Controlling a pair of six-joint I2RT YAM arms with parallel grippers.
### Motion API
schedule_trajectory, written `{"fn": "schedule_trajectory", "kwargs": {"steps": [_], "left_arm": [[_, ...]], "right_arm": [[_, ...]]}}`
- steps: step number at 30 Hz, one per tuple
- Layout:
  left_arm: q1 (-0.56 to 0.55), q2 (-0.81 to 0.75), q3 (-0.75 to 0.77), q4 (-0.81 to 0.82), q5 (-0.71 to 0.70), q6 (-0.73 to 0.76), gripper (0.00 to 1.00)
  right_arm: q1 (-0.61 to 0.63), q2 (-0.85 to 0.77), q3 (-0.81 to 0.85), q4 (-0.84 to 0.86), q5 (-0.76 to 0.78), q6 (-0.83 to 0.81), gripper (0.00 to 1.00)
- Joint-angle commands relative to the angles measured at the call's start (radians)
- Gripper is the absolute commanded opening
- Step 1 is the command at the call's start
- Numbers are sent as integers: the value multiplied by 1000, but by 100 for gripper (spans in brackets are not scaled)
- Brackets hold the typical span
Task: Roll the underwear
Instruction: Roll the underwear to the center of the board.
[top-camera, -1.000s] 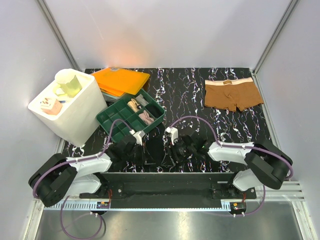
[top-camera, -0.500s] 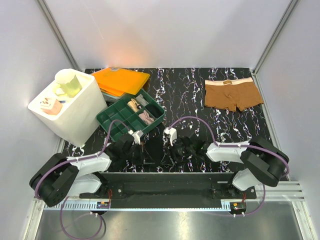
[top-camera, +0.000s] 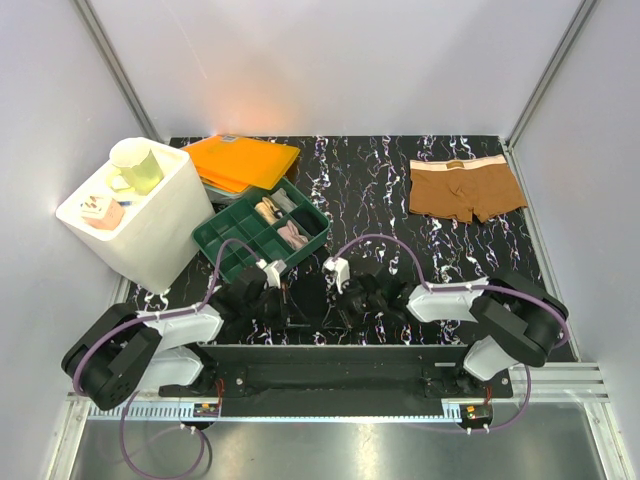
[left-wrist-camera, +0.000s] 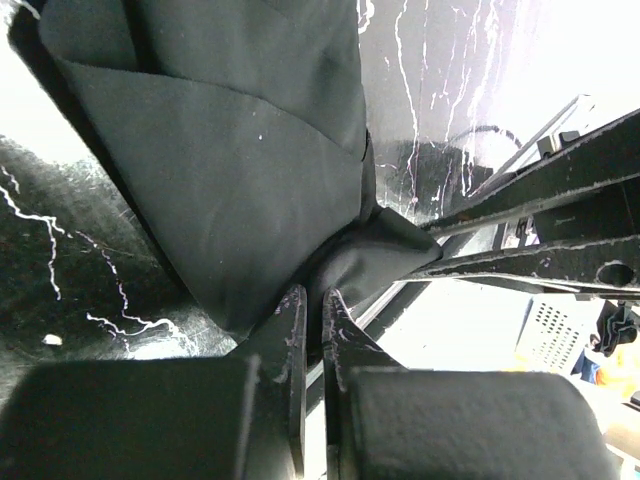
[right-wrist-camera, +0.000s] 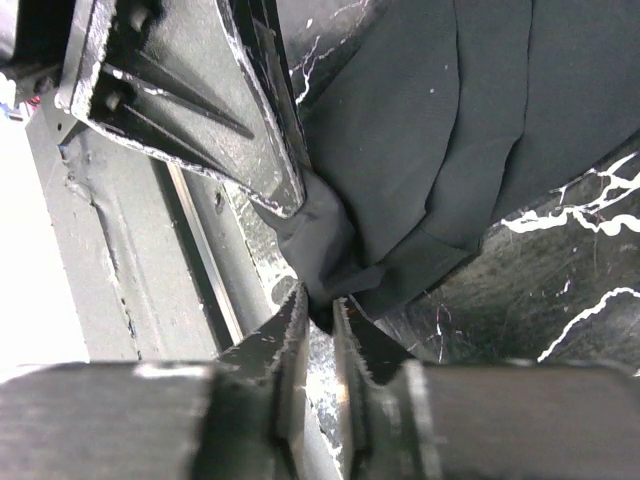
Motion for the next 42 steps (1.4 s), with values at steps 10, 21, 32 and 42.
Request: {"fn": "schedule_trajectory", "kwargs": {"steps": [10,21,32,42], "left_arm": [[6,-31,1,6,71,8,20],[7,-156,69,-164,6,82,53],[7,-269,79,-351,-155,143,58],[7,-270,35,-322,-164,93,65]], "right_arm": [[10,48,129,-113,4,51,0],[5,50,206,-319,47,138,0],[-27,139,272,-369,20,137,0],[-41,189,317,-399,0,120,0]]}}
